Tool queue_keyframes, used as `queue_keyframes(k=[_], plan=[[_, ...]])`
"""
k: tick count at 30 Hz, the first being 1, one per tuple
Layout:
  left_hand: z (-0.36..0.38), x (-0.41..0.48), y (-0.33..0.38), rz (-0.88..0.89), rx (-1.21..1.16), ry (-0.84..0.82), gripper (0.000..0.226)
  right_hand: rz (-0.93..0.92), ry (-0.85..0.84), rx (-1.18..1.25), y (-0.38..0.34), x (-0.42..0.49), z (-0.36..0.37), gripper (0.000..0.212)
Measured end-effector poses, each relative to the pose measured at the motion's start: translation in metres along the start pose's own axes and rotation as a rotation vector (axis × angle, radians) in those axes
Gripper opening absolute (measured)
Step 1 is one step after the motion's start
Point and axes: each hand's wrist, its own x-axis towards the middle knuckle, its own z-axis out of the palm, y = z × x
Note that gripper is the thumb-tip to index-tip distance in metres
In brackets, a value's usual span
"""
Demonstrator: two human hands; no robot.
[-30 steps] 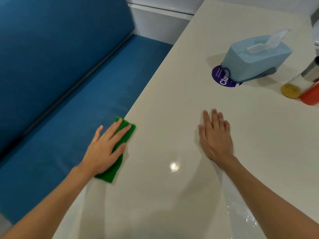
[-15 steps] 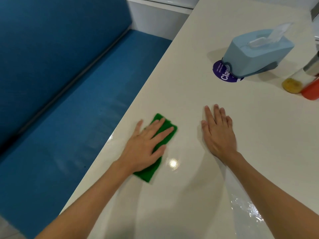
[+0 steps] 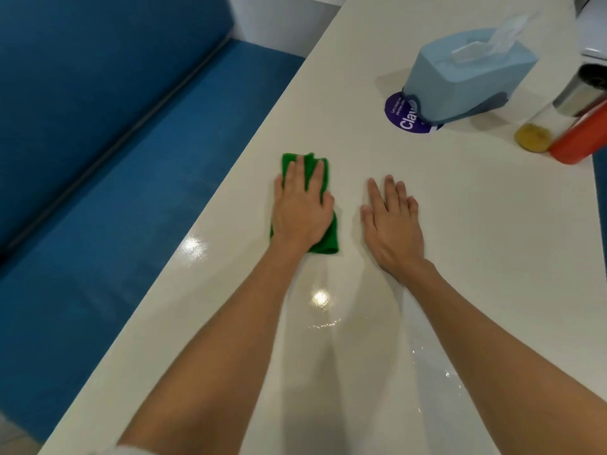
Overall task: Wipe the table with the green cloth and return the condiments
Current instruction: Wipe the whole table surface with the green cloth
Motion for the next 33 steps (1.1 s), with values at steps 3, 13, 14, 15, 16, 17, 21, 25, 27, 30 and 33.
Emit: queue_keyframes(k=[3,13,14,15,16,17,21,25,27,30,33], plan=[[0.005,-0.043,0.02,0.209,-0.055,-0.069,0.06,0.001,-0.031,0.24,0.005,-0.005,-0.013,0.05],[-0.034,-0.079,-0.096,0.033,0.075,-0.081,0.06,0.159,-0.047,-0.01,0.091,-0.043,-0.034,0.053],[-0.032,-0.069,-0.093,-0.016,0.072,-0.05,0.06,0.163,-0.053,-0.022,0.093,-0.045,-0.032,0.054],[-0.029,-0.059,-0.085,-0.071,0.068,-0.022,0.059,0.161,-0.048,-0.028,0.095,-0.045,-0.03,0.054],[-0.024,-0.048,-0.074,-0.13,0.063,0.003,0.058,0.157,-0.037,-0.032,0.095,-0.044,-0.029,0.054],[-0.019,-0.04,-0.061,-0.186,0.06,0.02,0.057,0.152,-0.029,-0.034,0.094,-0.043,-0.028,0.054],[0.002,-0.026,0.007,-0.221,0.028,0.034,0.057,0.147,-0.027,-0.036,0.096,-0.043,-0.024,0.053],[0.018,-0.048,0.073,-0.042,-0.029,-0.018,0.065,0.145,-0.029,-0.046,0.099,-0.042,-0.024,0.054],[0.019,-0.073,0.083,0.116,-0.042,-0.063,0.062,0.145,-0.038,-0.047,0.098,-0.043,-0.024,0.054],[0.008,-0.105,0.053,0.329,0.016,-0.126,0.057,0.139,-0.041,-0.03,0.099,-0.044,-0.026,0.054],[-0.011,-0.114,-0.001,0.297,0.045,-0.138,0.056,0.132,-0.025,-0.038,0.098,-0.043,-0.027,0.054]])
